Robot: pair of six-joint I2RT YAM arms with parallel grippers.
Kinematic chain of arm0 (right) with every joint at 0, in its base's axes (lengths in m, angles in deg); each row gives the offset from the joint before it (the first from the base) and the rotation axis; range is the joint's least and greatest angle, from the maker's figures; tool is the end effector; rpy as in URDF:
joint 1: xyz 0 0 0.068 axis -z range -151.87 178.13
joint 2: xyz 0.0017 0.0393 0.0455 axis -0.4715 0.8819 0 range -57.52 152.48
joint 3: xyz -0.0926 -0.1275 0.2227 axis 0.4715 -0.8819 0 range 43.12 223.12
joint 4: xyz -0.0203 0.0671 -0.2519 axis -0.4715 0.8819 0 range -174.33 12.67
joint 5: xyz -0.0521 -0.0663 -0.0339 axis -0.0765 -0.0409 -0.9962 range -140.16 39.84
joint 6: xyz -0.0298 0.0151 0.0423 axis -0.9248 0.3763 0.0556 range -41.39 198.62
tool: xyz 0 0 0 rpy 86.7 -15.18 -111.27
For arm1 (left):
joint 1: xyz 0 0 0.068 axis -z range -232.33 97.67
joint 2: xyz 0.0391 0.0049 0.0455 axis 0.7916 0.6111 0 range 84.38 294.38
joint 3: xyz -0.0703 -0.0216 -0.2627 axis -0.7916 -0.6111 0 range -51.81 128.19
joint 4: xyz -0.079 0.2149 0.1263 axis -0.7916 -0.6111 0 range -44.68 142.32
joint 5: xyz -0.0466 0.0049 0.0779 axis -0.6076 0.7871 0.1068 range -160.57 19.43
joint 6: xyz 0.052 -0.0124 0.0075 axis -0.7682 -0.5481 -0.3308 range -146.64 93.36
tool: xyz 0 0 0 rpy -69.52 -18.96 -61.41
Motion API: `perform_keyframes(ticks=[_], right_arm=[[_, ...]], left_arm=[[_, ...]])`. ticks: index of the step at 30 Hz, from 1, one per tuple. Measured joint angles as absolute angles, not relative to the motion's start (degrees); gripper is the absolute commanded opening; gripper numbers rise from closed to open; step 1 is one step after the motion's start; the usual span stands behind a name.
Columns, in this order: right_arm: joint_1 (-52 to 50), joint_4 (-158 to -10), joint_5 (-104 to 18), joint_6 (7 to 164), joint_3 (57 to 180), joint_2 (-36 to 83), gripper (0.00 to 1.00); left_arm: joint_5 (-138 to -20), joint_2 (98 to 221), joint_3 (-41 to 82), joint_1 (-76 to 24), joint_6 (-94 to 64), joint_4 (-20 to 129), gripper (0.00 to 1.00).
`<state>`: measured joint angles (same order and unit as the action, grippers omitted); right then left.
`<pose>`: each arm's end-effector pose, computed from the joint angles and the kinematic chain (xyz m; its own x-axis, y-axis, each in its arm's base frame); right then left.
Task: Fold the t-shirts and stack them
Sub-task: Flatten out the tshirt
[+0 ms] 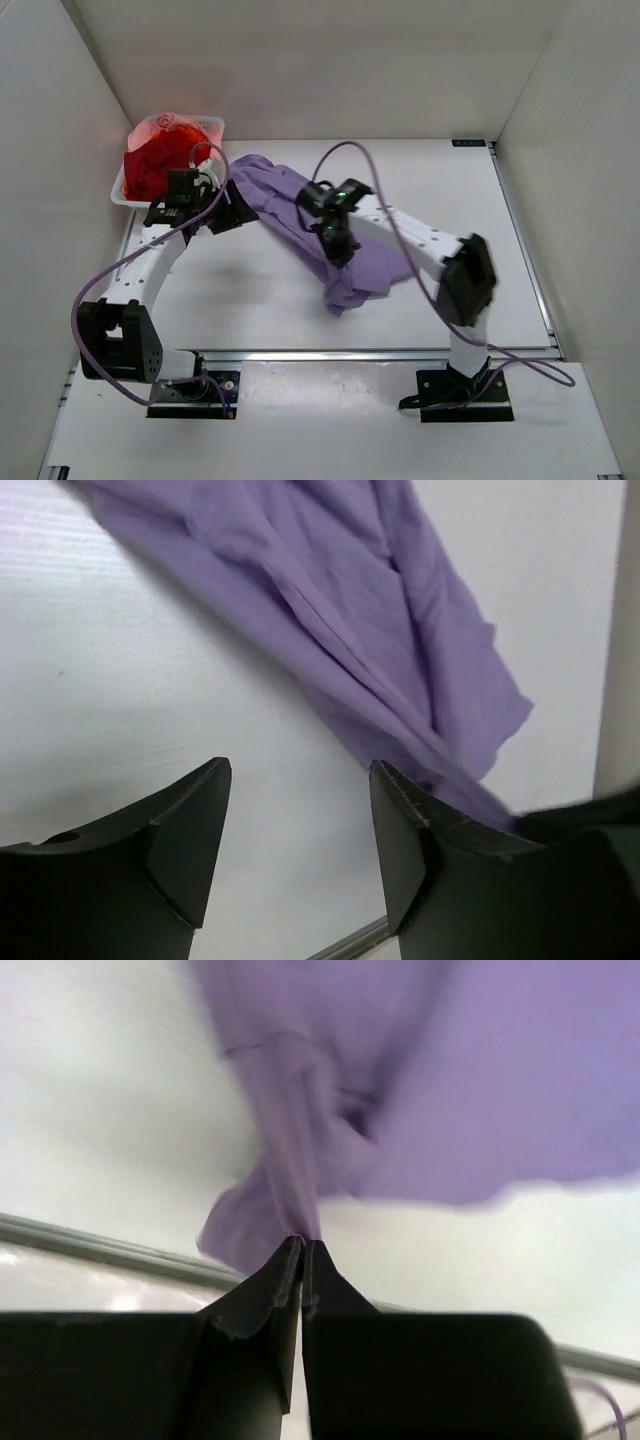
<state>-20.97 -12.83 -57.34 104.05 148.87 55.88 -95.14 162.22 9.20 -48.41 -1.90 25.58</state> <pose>0.2628 0.2966 0.2753 -0.8962 -0.3839 -0.2224 -0.3873 0.9215 -0.0301 0.2917 -0.0349 0.2847 -0.7764 -0.3282 -0.5381 0.0418 0.8250 -0.5636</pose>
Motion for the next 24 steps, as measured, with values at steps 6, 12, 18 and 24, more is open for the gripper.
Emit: perform_keyframes(ticks=[6,12,18,24], right_arm=[[-9.04,-19.28,-56.25,103.41,120.37,26.38,0.00],[0.30,-23.52,-53.02,101.14,106.51,18.33,0.00],[2.18,-26.67,-49.78,99.15,102.45,18.35,0.00],[2.40,-28.98,-48.12,98.25,102.45,18.35,0.00]], left_arm=[[-91.56,164.34,5.83,-47.73,-2.19,25.65,0.73],[-87.21,167.88,4.63,-43.69,-2.19,26.61,0.76],[-82.66,170.24,-0.07,-36.15,-0.42,27.61,0.74],[-77.31,172.26,-4.42,-35.25,4.81,28.79,0.73]])
